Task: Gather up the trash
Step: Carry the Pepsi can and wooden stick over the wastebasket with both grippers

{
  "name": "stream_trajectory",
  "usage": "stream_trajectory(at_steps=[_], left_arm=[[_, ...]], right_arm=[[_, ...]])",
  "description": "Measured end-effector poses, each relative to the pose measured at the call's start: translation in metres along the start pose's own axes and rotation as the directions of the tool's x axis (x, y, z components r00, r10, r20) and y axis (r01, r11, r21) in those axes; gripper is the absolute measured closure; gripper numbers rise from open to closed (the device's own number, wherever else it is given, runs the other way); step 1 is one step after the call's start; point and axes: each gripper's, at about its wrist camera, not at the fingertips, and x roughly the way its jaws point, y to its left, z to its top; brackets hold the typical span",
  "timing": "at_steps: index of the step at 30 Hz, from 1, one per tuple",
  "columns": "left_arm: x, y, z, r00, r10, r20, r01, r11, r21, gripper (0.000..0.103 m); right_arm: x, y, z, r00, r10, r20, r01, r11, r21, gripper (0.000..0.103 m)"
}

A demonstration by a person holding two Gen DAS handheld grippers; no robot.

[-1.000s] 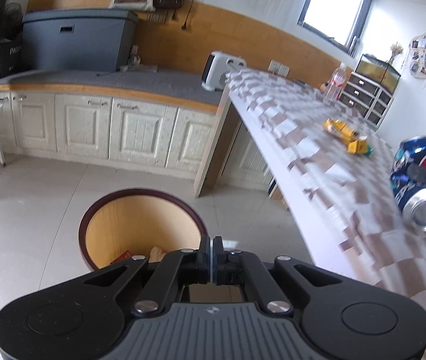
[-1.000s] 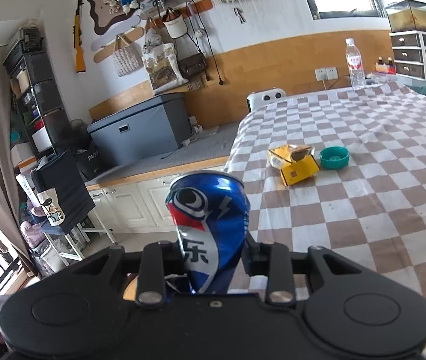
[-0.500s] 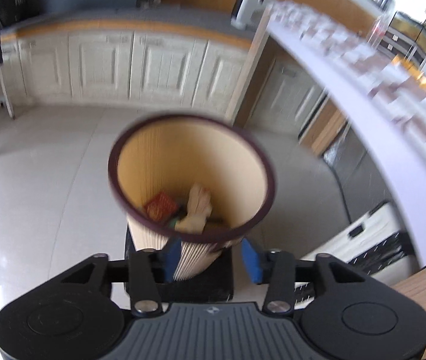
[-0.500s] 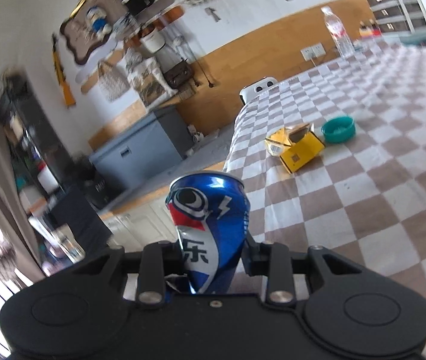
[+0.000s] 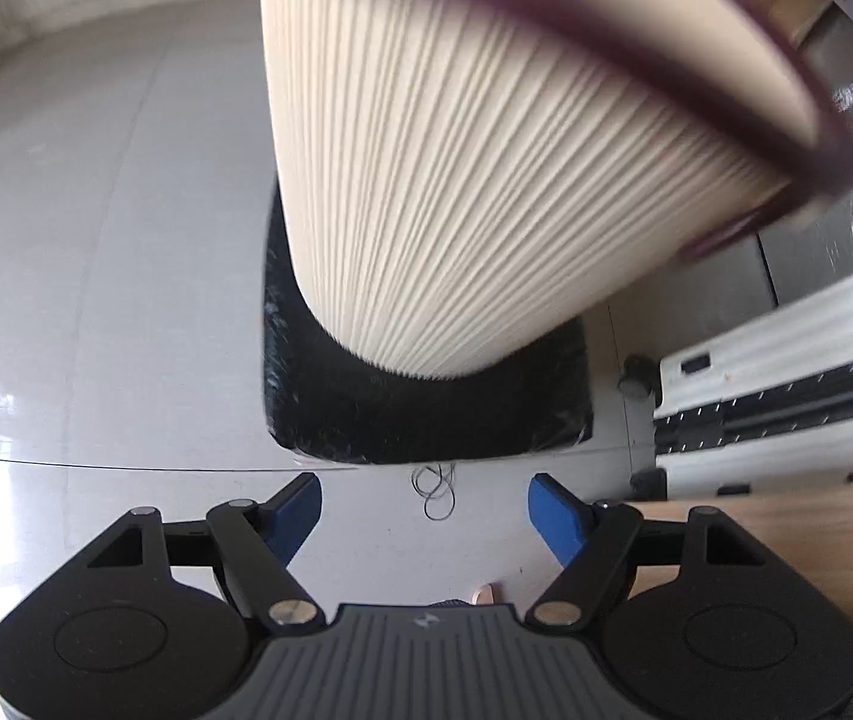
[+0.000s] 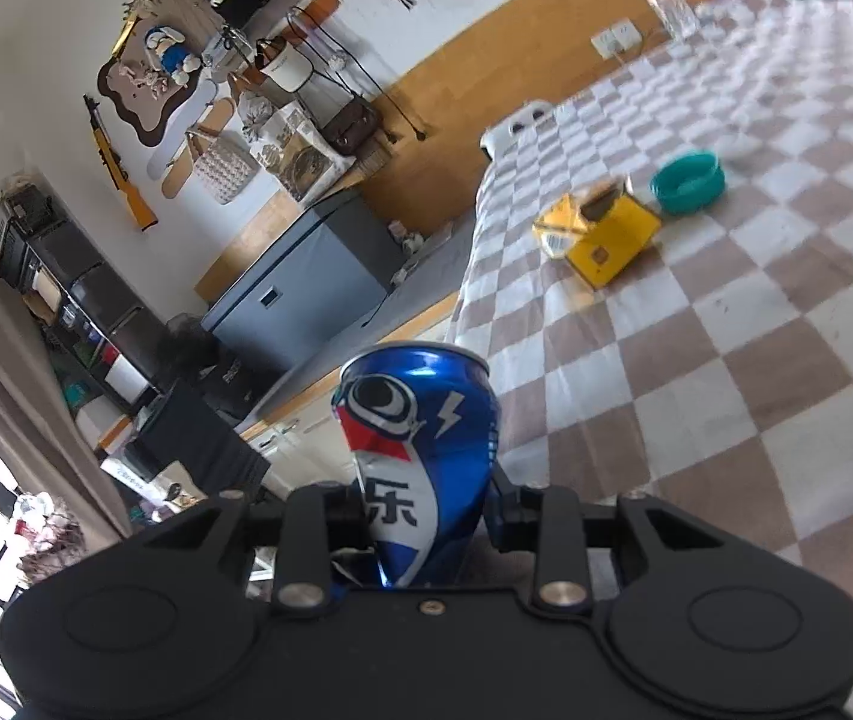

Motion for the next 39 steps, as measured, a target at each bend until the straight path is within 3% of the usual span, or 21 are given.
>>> stream_trajectory(at_steps=[6, 10, 13, 16, 22, 26, 33, 39], left_arm=[[0.059, 0.000, -0.033, 0.995, -0.028, -0.098, 0.033, 0.998, 0.051, 0.027], [0.110, -0.011, -0.059, 0.979, -0.042, -0.197, 0.061, 0.994, 0.094, 0.029], [0.153, -0.021, -0.080, 0.965, -0.065, -0.255, 0.091, 0.992, 0.091, 0.029], [0.193, -0.029, -0.093, 0.952, -0.093, -0.292, 0.106, 0.994, 0.031, 0.033], [0.269, -0.044, -0.126, 0.937, -0.107, -0.331, 0.070, 0.990, -0.124, 0.044], [0.300, -0.053, -0.144, 0.928, -0.106, -0.357, 0.039, 0.981, -0.189, 0.045], [0.335, -0.062, -0.166, 0.911, -0.063, -0.408, -0.029, 0.976, -0.217, 0.045], [0.356, -0.069, -0.179, 0.911, 0.019, -0.412, -0.109, 0.974, -0.196, 0.045]], right_arm=[[0.004, -0.011, -0.001, 0.999, 0.031, -0.020, -0.030, 0.998, 0.061, 0.069], [0.002, -0.011, -0.002, 0.999, 0.033, -0.006, -0.033, 0.997, 0.075, 0.069], [0.000, -0.013, -0.002, 1.000, 0.026, 0.007, -0.027, 0.996, 0.082, 0.069], [-0.004, -0.014, -0.004, 1.000, 0.014, 0.023, -0.016, 0.996, 0.089, 0.069], [-0.007, -0.007, -0.005, 0.999, -0.009, 0.032, 0.007, 0.998, 0.055, 0.069], [-0.007, -0.006, -0.005, 0.999, -0.024, 0.030, 0.022, 0.999, 0.050, 0.069], [0.000, -0.003, -0.003, 1.000, -0.027, 0.002, 0.027, 0.999, 0.041, 0.069], [0.003, -0.005, -0.001, 1.000, -0.025, -0.003, 0.026, 0.999, 0.045, 0.070]])
